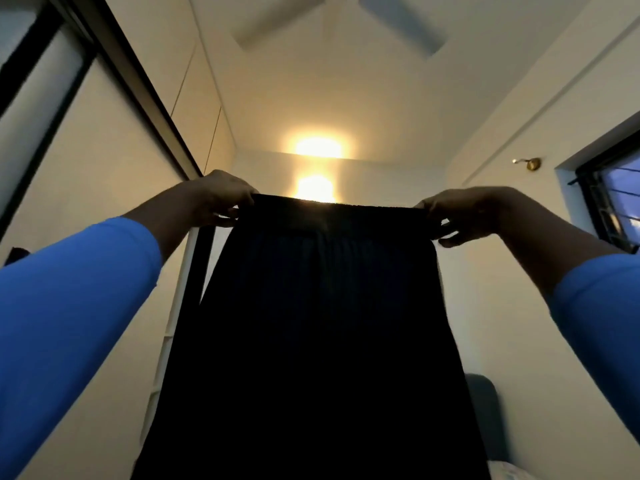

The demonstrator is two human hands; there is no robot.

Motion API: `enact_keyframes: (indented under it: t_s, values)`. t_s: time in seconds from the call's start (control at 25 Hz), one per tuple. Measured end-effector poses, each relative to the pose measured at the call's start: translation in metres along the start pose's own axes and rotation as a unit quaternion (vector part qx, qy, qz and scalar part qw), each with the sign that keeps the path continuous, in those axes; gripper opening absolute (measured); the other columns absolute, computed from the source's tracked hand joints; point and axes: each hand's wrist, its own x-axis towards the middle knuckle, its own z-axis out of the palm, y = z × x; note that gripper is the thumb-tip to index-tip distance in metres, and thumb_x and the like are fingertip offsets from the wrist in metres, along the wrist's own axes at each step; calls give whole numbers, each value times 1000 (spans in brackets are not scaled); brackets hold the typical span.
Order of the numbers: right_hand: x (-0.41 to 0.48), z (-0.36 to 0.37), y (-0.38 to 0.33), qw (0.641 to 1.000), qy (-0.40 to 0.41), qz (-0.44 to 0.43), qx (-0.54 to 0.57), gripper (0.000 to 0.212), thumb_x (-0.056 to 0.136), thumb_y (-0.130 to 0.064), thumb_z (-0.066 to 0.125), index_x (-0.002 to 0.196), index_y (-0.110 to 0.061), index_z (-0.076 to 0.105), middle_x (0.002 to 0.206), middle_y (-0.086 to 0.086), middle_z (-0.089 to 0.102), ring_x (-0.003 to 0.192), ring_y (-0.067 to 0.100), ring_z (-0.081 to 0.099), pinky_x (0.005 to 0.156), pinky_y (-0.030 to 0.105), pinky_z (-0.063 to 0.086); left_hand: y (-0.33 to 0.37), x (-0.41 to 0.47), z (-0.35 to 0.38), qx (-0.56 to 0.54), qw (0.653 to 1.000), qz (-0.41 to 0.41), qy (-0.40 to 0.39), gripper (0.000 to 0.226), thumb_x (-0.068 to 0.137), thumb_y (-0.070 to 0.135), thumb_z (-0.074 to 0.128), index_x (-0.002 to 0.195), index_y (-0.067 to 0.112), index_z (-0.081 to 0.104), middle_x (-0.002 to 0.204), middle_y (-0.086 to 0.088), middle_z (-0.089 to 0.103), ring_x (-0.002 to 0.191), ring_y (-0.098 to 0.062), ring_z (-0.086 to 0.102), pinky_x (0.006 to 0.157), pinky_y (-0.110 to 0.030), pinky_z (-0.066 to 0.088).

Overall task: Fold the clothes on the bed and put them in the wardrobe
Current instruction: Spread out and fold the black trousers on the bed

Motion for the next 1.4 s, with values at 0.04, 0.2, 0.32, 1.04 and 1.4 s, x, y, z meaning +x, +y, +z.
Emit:
enact_keyframes:
  t_s: [0.04, 0.2, 0.32, 1.04, 1.4]
  values:
    - [3, 0, 12, 998, -10, -43, 45, 33, 88, 10, 50, 91, -16, 68, 92, 6, 62, 79, 19, 59, 65, 30, 50, -8, -3, 2, -51, 997, 22, -60, 30, 93, -9, 51, 99, 12, 71, 109, -8, 71, 97, -24, 64, 70, -33, 51]
    - [15, 36, 57, 941, 38, -193, 275, 48, 71, 22, 33, 63, -19, 58, 86, 10, 60, 75, 23, 55, 59, 26, 48, -42, -18, 44, -245, 959, 76, -122, 42, 88, -24, 33, 82, 10, 57, 108, -2, 75, 91, -17, 73, 66, -28, 58]
    - [25, 59, 99, 954, 112, -241, 139, 56, 74, 25, 30, 63, -15, 67, 88, 16, 69, 86, 32, 63, 73, 35, 52, -70, -24, 75, -134, 971, 189, -61, 38, 86, -25, 40, 80, 3, 65, 107, -4, 73, 92, -5, 72, 74, -22, 59]
    - [-23, 158, 256, 963, -80, -178, -187, 85, 73, -87, 59, 52, -8, 41, 47, 0, 32, 46, 23, 29, 53, 36, 26, -235, -56, 161, 115, 952, 118, -256, 96, 75, 84, 64, 76, -12, 59, 68, -32, 52, 57, -36, 46, 56, -31, 36]
    - [-9, 166, 326, 953, -122, 30, 275, 89, 59, -45, 98, 121, 9, 64, 112, 21, 73, 92, 26, 74, 75, 29, 61, -268, -60, 196, -232, 895, -149, -351, 41, 71, 30, 93, 96, 4, 73, 97, -15, 72, 85, -25, 72, 68, -27, 61]
